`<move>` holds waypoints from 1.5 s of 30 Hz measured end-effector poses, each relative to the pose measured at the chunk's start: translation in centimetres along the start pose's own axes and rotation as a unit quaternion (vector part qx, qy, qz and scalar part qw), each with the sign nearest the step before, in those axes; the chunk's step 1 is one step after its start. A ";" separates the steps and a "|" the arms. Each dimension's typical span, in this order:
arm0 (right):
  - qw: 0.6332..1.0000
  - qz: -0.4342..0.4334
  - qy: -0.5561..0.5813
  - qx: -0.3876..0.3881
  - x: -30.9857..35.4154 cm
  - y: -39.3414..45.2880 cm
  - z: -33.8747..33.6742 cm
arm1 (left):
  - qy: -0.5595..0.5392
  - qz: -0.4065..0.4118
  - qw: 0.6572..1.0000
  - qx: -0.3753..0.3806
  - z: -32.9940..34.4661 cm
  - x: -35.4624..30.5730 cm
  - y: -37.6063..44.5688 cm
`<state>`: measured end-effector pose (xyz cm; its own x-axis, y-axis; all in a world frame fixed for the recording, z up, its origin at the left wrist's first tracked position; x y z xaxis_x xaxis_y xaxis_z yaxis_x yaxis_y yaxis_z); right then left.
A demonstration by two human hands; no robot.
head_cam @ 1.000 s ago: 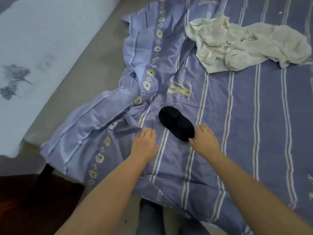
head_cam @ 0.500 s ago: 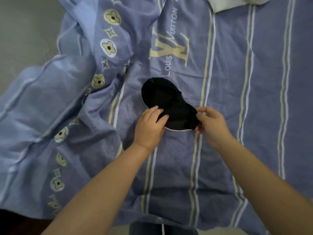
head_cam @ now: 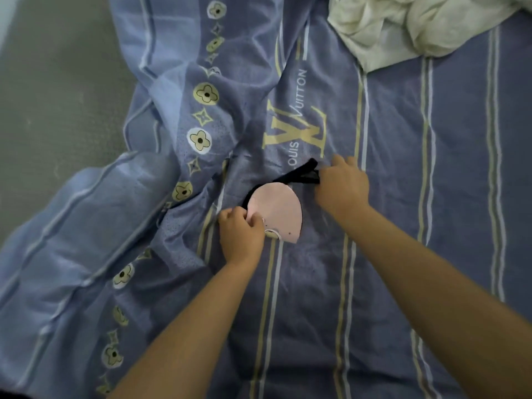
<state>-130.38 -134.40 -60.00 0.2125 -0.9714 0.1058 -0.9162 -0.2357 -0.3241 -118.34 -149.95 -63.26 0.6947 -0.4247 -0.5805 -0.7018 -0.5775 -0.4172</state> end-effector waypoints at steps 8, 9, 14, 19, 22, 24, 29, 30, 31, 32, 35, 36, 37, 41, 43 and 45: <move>0.986 -0.135 0.063 -0.077 -0.2 -2.8 -0.7 | 0.100 0.079 0.986 0.111 2.1 -2.0 0.9; 0.984 -0.150 0.057 -0.075 -0.1 -3.3 -0.9 | 0.112 0.090 0.981 0.133 2.7 -2.5 0.8; 0.969 -0.174 0.170 -0.029 -0.8 -5.0 -2.9 | 0.119 0.187 0.954 0.202 3.3 -6.5 -1.0; 0.862 -0.021 0.502 0.068 -4.8 -6.8 -9.2 | 0.022 0.276 0.944 0.179 -2.8 -11.6 -3.1; 0.875 -0.063 0.469 0.098 -4.9 -9.6 -15.6 | 0.066 0.346 0.932 0.085 -9.2 -16.0 -4.7; 0.946 -0.105 0.295 0.085 -4.8 -10.8 -18.5 | 0.111 0.384 0.915 0.051 -12.3 -18.9 -6.4; 0.987 -0.156 -0.028 -0.028 -3.9 -14.9 -26.3 | 0.020 0.309 0.949 0.064 -17.7 -24.1 -10.7; 0.984 -0.165 -0.040 -0.048 -3.5 -15.9 -27.9 | -0.059 0.255 0.959 0.107 -18.0 -24.6 -11.5; 0.982 -0.171 -0.044 -0.067 -3.4 -17.0 -29.7 | -0.148 0.199 0.958 0.145 -18.4 -25.3 -12.3; 0.980 -0.175 -0.047 -0.083 -3.3 -18.0 -31.4 | -0.225 0.158 0.946 0.172 -18.9 -26.2 -13.1; 0.968 -0.176 -0.121 -0.134 -3.0 -20.2 -35.4 | -0.361 0.122 0.912 0.155 -21.7 -29.3 -14.9; 0.964 -0.173 -0.144 -0.139 -3.0 -21.0 -36.4 | -0.369 0.135 0.912 0.118 -23.1 -30.4 -15.4; 0.965 -0.172 -0.143 -0.136 -3.0 -21.8 -37.2 | -0.357 0.160 0.917 0.077 -24.3 -31.6 -15.9; 0.918 -0.282 0.272 0.062 -1.0 -26.3 -37.9 | -0.335 0.246 0.909 -0.035 -27.3 -34.8 -18.6; 0.724 -0.373 0.574 0.078 -0.3 -28.9 -41.2 | -0.374 0.228 0.898 -0.028 -26.9 -35.0 -19.5; 0.525 -0.374 0.765 0.006 -2.9 -28.7 -44.2 | -0.451 0.196 0.871 -0.008 -25.8 -35.0 -20.6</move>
<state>-119.69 -123.60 -9.40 -0.0176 0.5495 0.8353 -0.7670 -0.5434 0.3413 -124.12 -141.21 -16.29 -0.0086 0.1247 -0.9922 -0.8492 -0.5248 -0.0585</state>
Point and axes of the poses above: each hand's wrist, its own y-axis towards the middle knuckle, its own z-axis out of the palm, x = y × z, the point moved 9 cm from there along y, towards the middle knuckle, and after that the axes turned 2 degrees about z, right-handed, at the moved point
